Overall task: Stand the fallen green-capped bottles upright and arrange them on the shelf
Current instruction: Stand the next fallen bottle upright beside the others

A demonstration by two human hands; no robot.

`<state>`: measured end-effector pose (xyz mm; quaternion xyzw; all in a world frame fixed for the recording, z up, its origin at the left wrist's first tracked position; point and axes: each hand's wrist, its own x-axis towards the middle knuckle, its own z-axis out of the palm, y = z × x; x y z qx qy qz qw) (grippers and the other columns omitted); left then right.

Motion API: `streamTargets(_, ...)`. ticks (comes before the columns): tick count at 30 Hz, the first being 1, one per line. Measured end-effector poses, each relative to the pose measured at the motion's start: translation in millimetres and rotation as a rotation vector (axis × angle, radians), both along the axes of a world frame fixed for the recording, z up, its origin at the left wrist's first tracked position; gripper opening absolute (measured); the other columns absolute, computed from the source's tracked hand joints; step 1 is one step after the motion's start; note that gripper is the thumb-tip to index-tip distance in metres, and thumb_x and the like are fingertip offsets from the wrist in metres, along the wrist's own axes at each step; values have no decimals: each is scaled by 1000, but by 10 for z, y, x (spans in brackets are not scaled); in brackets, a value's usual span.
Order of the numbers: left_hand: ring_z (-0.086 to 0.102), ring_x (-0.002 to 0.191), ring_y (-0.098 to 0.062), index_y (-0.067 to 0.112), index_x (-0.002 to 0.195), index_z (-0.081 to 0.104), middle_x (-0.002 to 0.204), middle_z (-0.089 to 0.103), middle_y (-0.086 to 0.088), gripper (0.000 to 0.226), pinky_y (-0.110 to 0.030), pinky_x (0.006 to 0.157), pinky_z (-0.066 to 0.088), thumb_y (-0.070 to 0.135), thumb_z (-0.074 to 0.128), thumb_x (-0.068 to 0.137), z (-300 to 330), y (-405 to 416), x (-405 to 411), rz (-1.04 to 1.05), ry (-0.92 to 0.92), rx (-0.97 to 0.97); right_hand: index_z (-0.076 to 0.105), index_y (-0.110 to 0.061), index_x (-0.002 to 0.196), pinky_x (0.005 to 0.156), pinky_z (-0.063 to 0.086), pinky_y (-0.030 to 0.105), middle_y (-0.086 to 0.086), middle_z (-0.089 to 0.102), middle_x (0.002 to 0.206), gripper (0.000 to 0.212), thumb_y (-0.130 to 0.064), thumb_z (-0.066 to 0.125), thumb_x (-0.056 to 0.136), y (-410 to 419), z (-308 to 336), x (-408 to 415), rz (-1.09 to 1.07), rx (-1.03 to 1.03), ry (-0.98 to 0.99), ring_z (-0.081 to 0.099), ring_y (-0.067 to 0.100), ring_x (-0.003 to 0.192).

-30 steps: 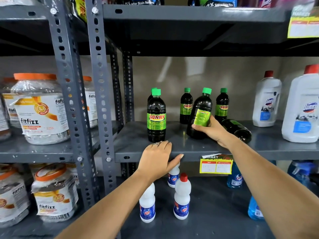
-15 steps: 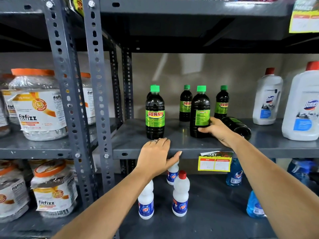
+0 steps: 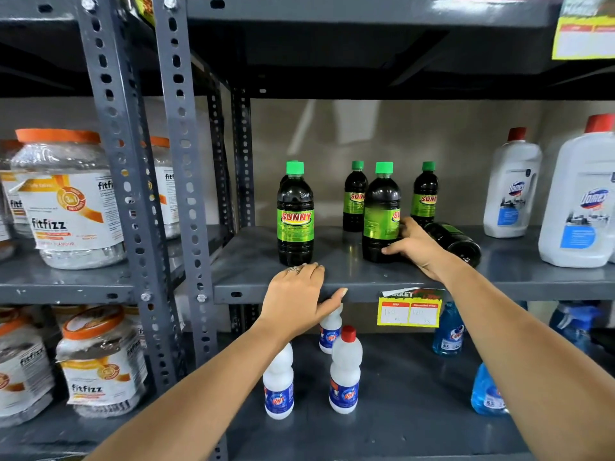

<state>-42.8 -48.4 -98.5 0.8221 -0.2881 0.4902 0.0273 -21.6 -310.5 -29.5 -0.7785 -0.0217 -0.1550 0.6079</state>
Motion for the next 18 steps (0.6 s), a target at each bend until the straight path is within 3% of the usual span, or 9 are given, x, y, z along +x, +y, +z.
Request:
streamTargets(4, 69, 82, -21, 10, 98, 71, 95, 73, -3, 59, -32, 66, 55, 60, 39, 91, 10, -3, -6, 6, 12, 6, 37, -7, 136, 105, 41, 38, 11, 60, 125, 83, 7, 80, 66, 21, 9, -30, -10, -28, 10, 57, 25, 118)
streamTargets(8, 69, 82, -20, 11, 97, 71, 94, 73, -3, 59, -31, 66, 55, 60, 39, 91, 19, 0, -23, 9, 20, 3, 41, -12, 129, 112, 37, 48, 14, 61, 127, 75, 11, 75, 66, -15, 10, -4, 34, 21, 8, 57, 29, 120)
streamTargets(12, 70, 85, -22, 9, 98, 71, 99, 74, -5, 60, -32, 67, 55, 60, 39, 91, 11, -12, -17, 4, 16, -4, 38, -7, 135, 105, 41, 38, 10, 60, 125, 80, 7, 79, 68, 21, 20, -49, 6, -3, -1, 57, 24, 116)
streamTargets(15, 70, 98, -24, 10, 100, 73, 115, 71, -11, 64, -33, 73, 56, 62, 36, 91, -15, -21, 3, 40, 7, 4, 34, -7, 140, 110, 39, 47, 13, 59, 127, 90, 5, 80, 63, 24, 23, -49, 10, 9, 6, 56, 29, 119)
streamTargets(18, 69, 102, -24, 10, 99, 73, 118, 69, -13, 66, -33, 74, 56, 63, 35, 91, -15, -36, 8, 53, 19, 1, 35, -6, 139, 110, 39, 52, 19, 61, 126, 88, 7, 78, 63, -7, 2, -29, 3, 16, 20, 58, 32, 119)
